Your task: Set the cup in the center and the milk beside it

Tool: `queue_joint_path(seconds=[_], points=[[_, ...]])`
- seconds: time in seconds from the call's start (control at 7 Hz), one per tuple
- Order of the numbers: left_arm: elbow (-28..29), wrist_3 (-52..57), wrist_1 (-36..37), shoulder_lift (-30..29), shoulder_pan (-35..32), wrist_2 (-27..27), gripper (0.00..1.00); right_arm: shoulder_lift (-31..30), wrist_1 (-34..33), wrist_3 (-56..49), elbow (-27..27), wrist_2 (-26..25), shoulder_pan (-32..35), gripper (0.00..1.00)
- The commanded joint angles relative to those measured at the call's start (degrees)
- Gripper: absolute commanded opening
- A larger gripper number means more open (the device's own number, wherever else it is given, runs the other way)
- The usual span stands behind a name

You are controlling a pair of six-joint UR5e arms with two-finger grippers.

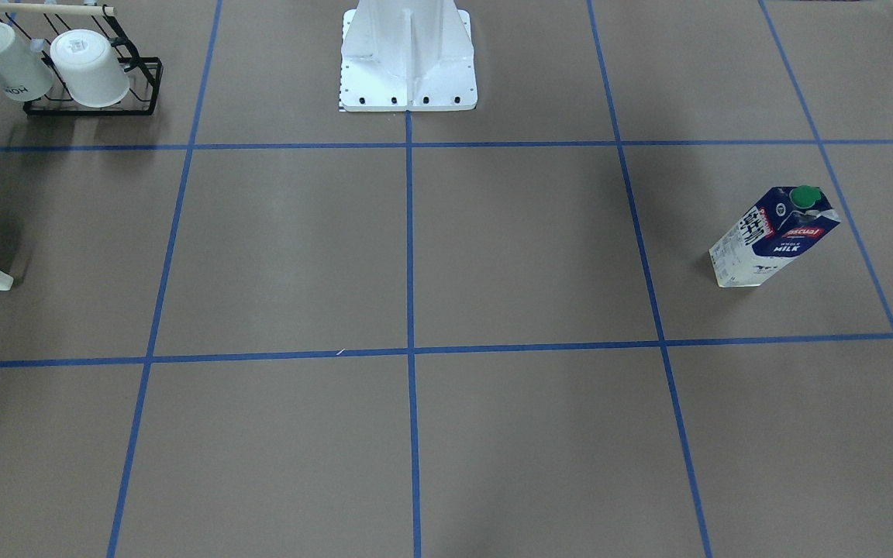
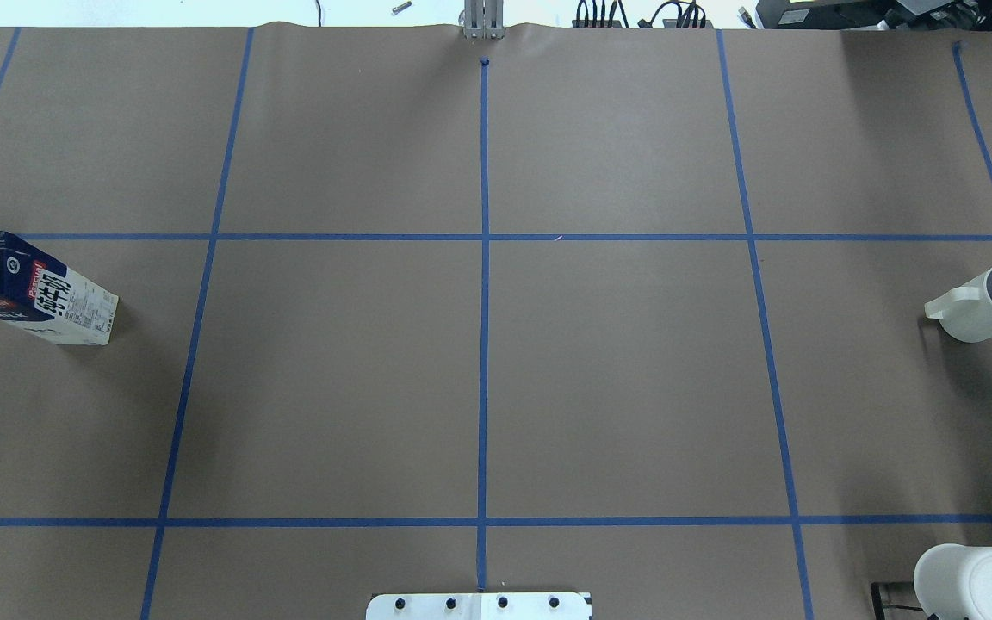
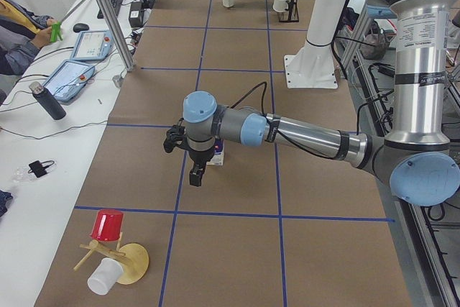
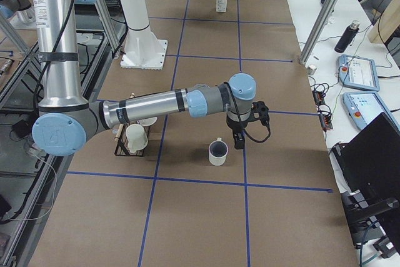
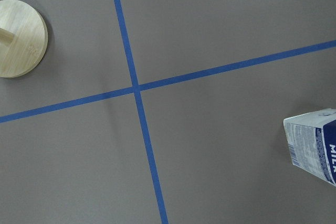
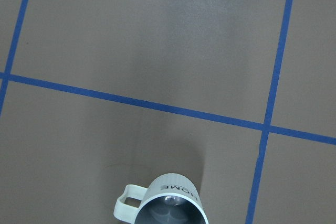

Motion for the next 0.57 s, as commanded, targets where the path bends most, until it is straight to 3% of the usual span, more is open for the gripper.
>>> queue_joint_path(seconds=[0.0, 0.43], points=[[0.04, -0.09, -2.44, 0.22, 0.04, 0.05, 0.98, -0.06, 0.14, -0.18, 0.02, 0.19, -0.17, 1.00], [-0.05, 0.00, -2.82, 0.49, -0.05, -0.04, 0.98, -1.20, 3.55, 0.17, 0.29, -0.07, -0.43, 1.00]])
